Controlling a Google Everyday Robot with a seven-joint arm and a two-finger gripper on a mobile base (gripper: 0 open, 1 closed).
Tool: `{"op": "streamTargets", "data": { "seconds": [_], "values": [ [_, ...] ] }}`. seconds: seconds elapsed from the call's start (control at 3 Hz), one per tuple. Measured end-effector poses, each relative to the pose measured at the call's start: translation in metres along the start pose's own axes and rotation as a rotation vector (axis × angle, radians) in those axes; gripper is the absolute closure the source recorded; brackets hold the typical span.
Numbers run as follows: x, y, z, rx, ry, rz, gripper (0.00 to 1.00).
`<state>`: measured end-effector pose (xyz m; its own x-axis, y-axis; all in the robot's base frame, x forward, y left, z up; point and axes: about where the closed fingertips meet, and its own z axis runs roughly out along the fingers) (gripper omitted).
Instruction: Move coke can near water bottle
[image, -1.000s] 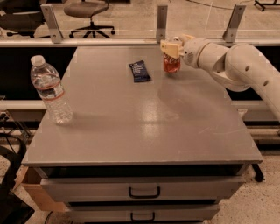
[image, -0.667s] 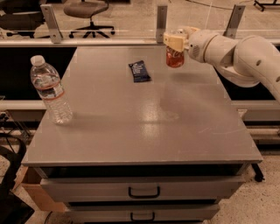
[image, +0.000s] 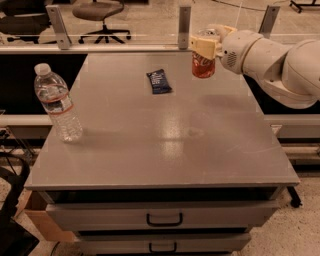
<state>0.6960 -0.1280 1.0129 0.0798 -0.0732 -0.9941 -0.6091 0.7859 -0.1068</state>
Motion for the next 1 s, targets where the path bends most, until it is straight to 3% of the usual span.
{"op": "streamTargets", "data": {
  "seconds": [0.33, 0.67, 1.0],
  "values": [
    [0.002, 0.039, -0.021, -0.002, 0.008, -0.014, 1.00],
    [0.018, 0.100, -0.040, -0.023, 0.015, -0.025, 1.00],
    [0.022, 0.145, -0.041, -0.070, 0.000, -0.030, 1.00]
  ]
}}
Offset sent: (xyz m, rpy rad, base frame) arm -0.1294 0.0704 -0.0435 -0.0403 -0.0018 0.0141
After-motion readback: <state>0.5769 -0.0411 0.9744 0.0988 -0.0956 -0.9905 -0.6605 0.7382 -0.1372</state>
